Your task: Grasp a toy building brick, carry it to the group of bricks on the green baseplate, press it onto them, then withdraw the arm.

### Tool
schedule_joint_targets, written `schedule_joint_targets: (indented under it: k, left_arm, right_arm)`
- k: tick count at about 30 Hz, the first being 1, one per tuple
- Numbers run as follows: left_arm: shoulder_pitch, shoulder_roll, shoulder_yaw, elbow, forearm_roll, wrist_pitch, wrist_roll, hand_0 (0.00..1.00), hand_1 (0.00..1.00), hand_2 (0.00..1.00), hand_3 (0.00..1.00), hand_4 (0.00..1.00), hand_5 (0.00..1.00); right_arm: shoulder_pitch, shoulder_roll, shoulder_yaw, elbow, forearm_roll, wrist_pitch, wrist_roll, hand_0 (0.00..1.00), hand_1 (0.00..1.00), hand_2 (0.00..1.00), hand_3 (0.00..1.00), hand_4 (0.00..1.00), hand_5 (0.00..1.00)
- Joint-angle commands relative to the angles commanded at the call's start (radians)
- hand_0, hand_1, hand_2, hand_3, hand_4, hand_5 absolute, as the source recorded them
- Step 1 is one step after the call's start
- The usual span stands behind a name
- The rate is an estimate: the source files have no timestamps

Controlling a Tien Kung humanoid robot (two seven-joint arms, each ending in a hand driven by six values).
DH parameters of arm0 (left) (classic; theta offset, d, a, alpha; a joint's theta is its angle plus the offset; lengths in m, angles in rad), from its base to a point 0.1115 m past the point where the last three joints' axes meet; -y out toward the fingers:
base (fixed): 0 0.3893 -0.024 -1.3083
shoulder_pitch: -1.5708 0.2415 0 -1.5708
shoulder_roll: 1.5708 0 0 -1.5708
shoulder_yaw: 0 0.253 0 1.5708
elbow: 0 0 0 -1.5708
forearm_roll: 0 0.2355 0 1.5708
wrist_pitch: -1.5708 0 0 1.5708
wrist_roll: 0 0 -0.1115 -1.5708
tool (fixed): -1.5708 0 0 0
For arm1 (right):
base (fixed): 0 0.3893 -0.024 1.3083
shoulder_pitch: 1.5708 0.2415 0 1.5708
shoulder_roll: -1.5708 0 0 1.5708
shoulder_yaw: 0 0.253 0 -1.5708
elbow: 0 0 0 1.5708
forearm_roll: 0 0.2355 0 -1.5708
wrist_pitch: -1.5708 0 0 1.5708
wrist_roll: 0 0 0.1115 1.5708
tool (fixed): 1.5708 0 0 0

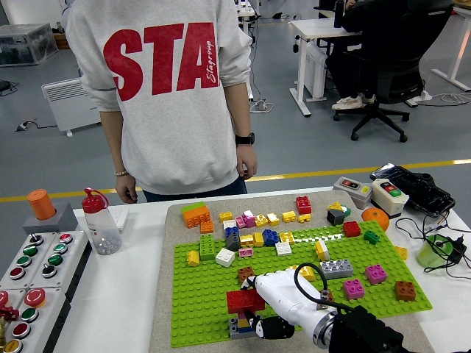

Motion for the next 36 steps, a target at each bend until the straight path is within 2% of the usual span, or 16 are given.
schedule_joint_targets:
  k: [29,35,36]
  left_arm:
    - [-0.007,0.002,0.004,0.000,-0.010,0.001,-0.003,0.654,0.687,0.672,0.576,0.291,0.998]
    - [-0.008,0.003,0.004,0.000,-0.012,0.001,-0.003,0.654,0.688,0.672,0.575,0.292,0.998]
    - [-0.008,0.003,0.004,0.000,-0.012,0.001,-0.003,0.654,0.688,0.671,0.575,0.291,0.998]
  right_arm:
    - [0.004,0.003,-0.005,-0.013,0.003,0.011,-0.003,0.546,0.630,0.646,0.560,0.426,0.233]
    - [0.005,0.004,-0.005,-0.015,0.003,0.017,-0.003,0.559,0.636,0.650,0.562,0.429,0.233]
    - [0.006,0.004,-0.005,-0.015,0.003,0.018,-0.003,0.587,0.649,0.665,0.565,0.428,0.233]
